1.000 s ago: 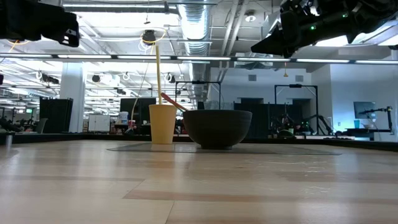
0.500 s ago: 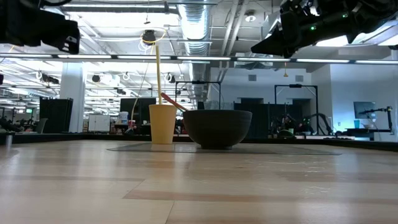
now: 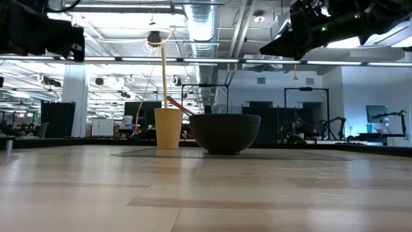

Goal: Pick & Place Utensil
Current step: Return to Home Position

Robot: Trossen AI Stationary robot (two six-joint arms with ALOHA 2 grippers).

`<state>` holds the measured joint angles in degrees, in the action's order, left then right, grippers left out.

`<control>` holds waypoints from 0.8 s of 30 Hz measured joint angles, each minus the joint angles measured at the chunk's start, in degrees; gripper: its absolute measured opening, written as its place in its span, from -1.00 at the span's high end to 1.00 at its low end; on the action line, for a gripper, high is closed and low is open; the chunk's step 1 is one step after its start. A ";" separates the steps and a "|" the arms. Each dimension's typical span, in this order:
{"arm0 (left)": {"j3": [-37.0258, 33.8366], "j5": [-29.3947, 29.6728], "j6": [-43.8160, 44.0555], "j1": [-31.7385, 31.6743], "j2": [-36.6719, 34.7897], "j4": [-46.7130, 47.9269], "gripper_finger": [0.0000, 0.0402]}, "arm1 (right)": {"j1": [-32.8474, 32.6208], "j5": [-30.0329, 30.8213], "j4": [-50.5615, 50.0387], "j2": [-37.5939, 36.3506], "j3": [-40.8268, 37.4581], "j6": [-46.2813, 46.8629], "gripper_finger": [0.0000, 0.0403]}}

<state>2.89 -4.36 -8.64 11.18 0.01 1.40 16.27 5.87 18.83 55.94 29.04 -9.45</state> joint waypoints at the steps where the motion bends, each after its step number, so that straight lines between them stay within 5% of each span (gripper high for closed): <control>1: -0.76 0.00 0.24 0.00 0.00 -0.41 0.49 | 0.00 0.00 0.00 0.00 0.00 0.00 0.79; 24: -2.55 1.33 4.30 0.00 2.63 -2.95 0.49 | -3.30 1.77 -5.60 -4.18 -0.02 -3.78 0.79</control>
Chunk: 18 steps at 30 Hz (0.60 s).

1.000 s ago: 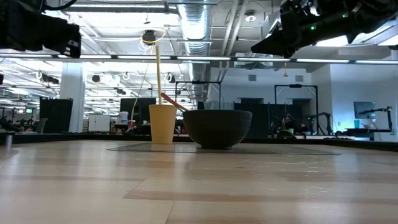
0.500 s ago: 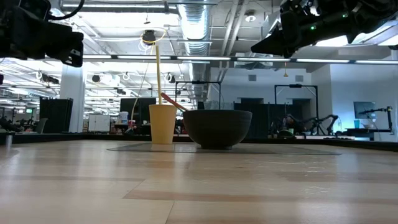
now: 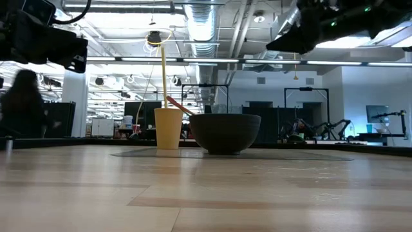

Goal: Pick & Place Utensil
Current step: Return to Home Position

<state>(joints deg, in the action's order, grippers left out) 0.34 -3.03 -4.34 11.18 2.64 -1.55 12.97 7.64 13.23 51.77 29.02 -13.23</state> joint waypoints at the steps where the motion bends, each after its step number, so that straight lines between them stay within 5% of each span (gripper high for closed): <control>1: 0.00 0.02 0.45 0.00 0.03 0.00 0.49 | -0.34 0.87 -0.72 -1.32 -0.01 0.02 0.79; 18: 0.00 0.00 0.35 0.00 0.11 -0.30 0.49 | -5.68 3.14 -26.31 -28.74 -2.76 13.20 0.79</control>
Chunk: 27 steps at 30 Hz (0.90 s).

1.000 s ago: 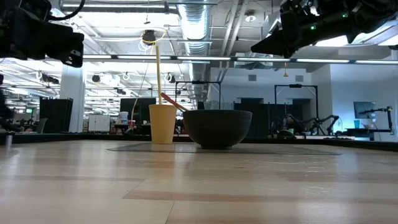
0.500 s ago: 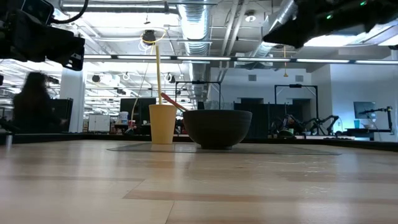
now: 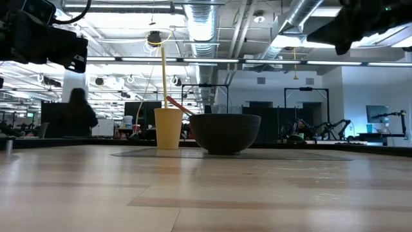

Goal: Pick & Place Utensil
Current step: Return to Home Position

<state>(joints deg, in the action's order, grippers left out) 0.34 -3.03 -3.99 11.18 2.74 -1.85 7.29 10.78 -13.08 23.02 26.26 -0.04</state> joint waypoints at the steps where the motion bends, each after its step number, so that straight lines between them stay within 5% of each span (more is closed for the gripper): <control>1: 0.00 0.00 0.00 0.00 0.00 -0.04 0.49 | -0.24 0.70 -0.34 -0.91 -0.53 0.10 0.79; 8: 0.00 0.00 0.00 0.00 0.00 -0.40 0.49 | -0.57 4.47 0.87 -7.00 -3.66 1.09 0.79; 27: 0.00 0.00 0.00 0.00 0.00 -1.01 0.49 | -1.66 2.59 16.13 -12.65 -20.62 5.64 0.79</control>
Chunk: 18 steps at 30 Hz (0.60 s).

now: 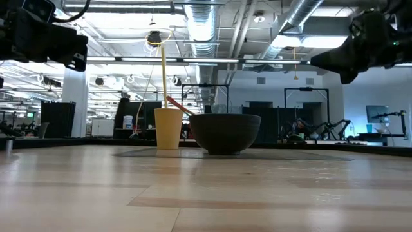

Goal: Pick & Place Utensil
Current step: Return to Home Position

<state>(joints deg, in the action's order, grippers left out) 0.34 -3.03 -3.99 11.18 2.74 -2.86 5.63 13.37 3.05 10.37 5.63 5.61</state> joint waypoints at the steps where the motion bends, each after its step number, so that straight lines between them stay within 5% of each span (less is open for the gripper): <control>1: 0.00 0.00 0.00 0.00 0.00 -0.08 0.49 | -0.21 0.00 0.94 -0.02 -0.58 -0.40 0.79; 14: 0.00 0.00 0.00 0.02 0.00 -0.21 0.49 | -4.92 1.70 1.76 0.03 -5.18 -3.17 0.79; 18: 0.00 0.00 0.00 0.02 0.00 -0.23 0.49 | -5.28 -2.96 1.64 0.07 -5.19 -3.28 0.79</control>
<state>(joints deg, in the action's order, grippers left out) 0.34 -3.03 -3.99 11.20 2.74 -3.09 0.35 10.40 4.69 10.44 0.44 2.33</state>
